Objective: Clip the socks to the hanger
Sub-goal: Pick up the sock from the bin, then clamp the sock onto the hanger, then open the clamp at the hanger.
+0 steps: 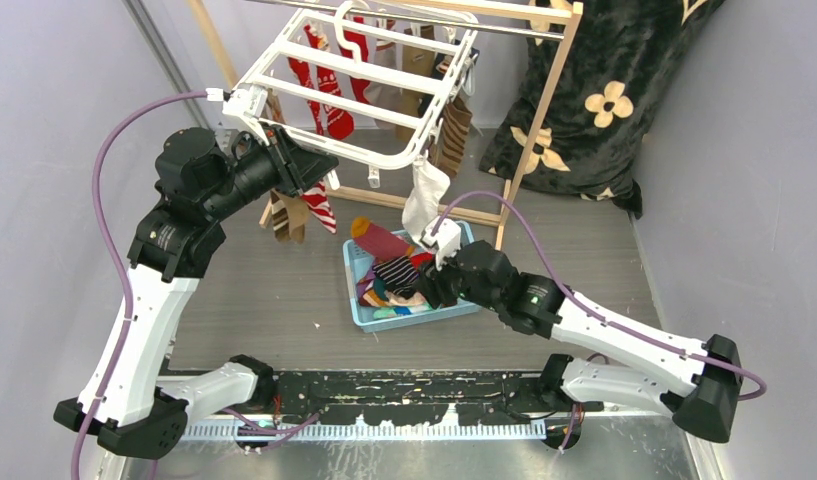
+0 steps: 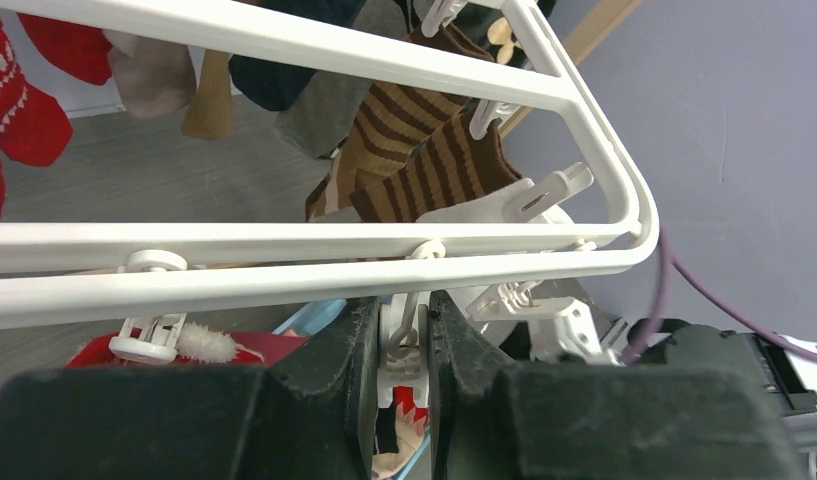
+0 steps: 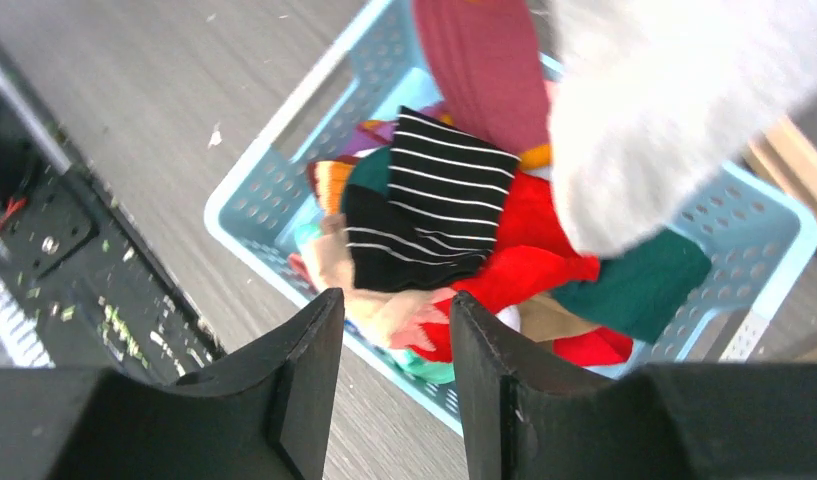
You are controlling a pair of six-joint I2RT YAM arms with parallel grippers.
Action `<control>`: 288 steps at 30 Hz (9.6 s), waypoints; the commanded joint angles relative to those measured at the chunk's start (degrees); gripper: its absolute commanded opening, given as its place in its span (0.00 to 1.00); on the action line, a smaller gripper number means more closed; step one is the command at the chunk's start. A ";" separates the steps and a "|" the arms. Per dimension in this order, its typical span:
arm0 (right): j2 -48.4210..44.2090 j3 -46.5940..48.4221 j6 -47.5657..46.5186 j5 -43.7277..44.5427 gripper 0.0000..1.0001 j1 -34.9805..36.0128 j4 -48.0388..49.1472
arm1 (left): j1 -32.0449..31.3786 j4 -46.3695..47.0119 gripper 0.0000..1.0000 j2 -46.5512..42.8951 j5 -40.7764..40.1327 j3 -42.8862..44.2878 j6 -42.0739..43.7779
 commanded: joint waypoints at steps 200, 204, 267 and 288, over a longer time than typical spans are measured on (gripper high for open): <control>29.46 20.60 -36.01 32.00 0.43 21.86 80.58 | -0.08 -2.95 0.37 -2.35 -16.74 -2.97 -8.62; 25.04 17.47 -32.75 31.58 0.67 21.80 76.20 | -0.05 -2.56 0.40 -2.68 -19.16 -2.93 -7.03; 9.89 13.20 -23.88 18.51 0.06 6.10 57.53 | -0.02 -6.76 0.44 -9.25 -4.89 -2.76 2.28; 13.01 19.09 -6.01 0.94 0.04 7.68 47.73 | -0.07 -0.01 0.66 -5.31 19.44 1.26 -6.31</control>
